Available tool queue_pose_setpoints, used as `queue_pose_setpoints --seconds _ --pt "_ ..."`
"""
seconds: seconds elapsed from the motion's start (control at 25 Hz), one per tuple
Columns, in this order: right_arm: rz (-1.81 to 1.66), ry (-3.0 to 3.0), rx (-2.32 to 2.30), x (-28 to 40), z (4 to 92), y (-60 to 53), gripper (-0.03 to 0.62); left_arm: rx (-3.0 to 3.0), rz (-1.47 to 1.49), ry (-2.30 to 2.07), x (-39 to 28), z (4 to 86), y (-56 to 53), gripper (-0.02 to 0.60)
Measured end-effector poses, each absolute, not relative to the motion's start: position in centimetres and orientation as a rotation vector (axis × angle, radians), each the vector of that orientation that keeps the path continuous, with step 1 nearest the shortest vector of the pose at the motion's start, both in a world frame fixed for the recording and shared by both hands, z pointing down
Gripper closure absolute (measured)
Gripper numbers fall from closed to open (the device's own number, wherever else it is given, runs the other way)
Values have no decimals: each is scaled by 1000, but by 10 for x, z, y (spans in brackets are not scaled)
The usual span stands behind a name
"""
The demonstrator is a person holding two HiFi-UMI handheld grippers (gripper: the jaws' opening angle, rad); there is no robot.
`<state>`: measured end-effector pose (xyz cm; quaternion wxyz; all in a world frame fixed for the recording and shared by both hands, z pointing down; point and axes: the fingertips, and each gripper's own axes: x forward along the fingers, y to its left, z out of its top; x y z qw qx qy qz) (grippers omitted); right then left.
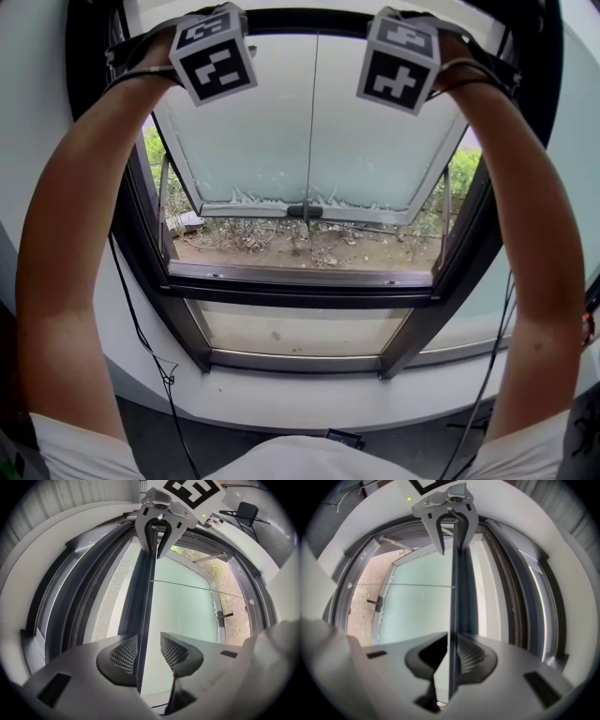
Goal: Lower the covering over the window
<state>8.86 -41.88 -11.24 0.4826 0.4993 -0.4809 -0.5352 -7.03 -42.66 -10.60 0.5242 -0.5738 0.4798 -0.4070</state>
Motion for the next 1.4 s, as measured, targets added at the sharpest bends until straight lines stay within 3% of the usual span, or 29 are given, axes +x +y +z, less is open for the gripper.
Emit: queue_pose_setpoints --seconds 1.4 --pt "-1121 -1217 1145 91 4 -423 548 -1546 -1144 1105 -72 16 -432 466"
